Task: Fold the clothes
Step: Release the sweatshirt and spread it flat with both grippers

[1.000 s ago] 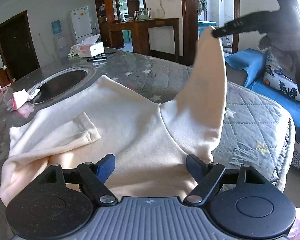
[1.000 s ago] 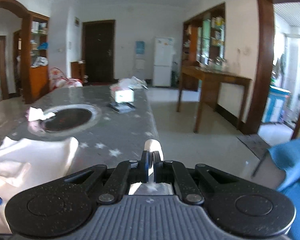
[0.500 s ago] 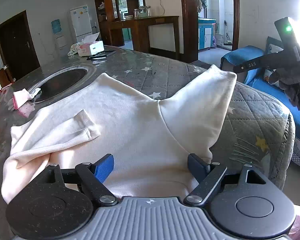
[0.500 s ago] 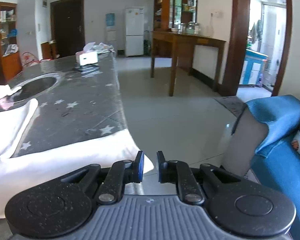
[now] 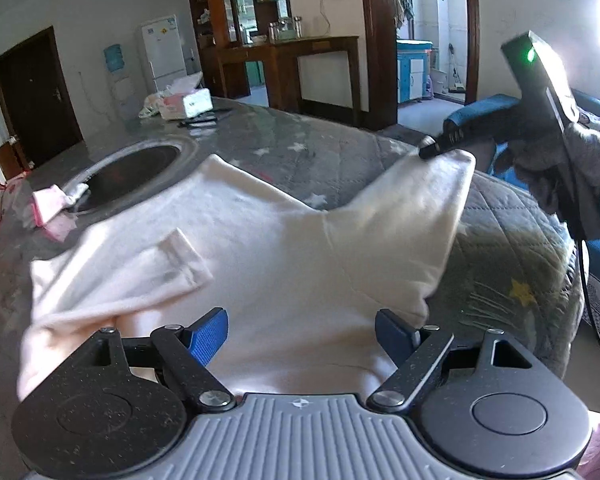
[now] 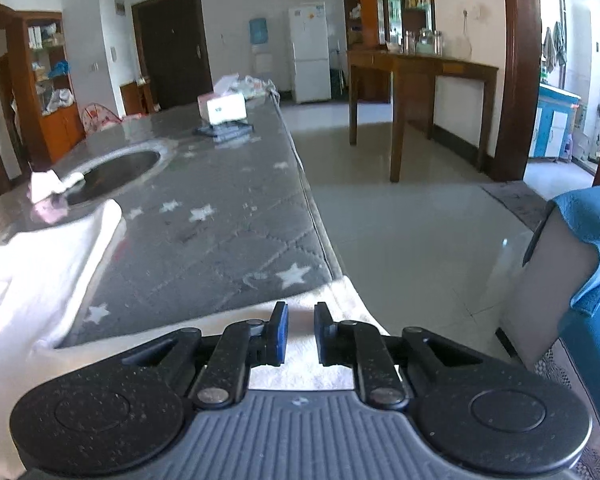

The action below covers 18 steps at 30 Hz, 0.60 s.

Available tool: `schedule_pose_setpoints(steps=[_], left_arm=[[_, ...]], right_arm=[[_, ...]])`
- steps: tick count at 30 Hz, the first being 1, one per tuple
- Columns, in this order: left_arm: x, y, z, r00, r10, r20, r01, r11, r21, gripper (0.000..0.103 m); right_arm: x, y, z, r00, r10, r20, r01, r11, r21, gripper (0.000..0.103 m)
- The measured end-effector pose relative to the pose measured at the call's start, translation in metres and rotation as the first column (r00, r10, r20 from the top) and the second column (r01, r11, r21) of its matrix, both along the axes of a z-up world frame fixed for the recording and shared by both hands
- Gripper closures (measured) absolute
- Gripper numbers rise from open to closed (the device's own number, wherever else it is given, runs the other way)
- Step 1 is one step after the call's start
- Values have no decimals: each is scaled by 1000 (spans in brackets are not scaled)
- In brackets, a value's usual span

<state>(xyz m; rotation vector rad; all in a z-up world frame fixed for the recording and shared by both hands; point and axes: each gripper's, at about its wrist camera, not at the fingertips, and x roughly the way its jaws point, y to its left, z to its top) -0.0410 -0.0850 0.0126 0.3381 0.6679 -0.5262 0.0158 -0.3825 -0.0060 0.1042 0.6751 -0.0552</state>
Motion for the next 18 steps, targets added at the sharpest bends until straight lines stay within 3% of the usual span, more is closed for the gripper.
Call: schedule_pose_setpoints(steps=[4,8,16,18], left_arm=[[11,7,5,1000,17,13,-17,1000,14,27],[22,13,9,999,34,26,-35,999,27,48],[44,12,3,995,34,90,-44,993,112,50],[53,12,-3,996,37,75,-46,991,126,56]], right_arm=[[2,2,4,1000,2,-1,-2,1000,-1,86],[-3,12,15,999,37,26,-37,999,5,82],[-9,58,33,976,209,62,-211,977,27,77],[-9,70,35,966,249,64,-251,967,28,73]])
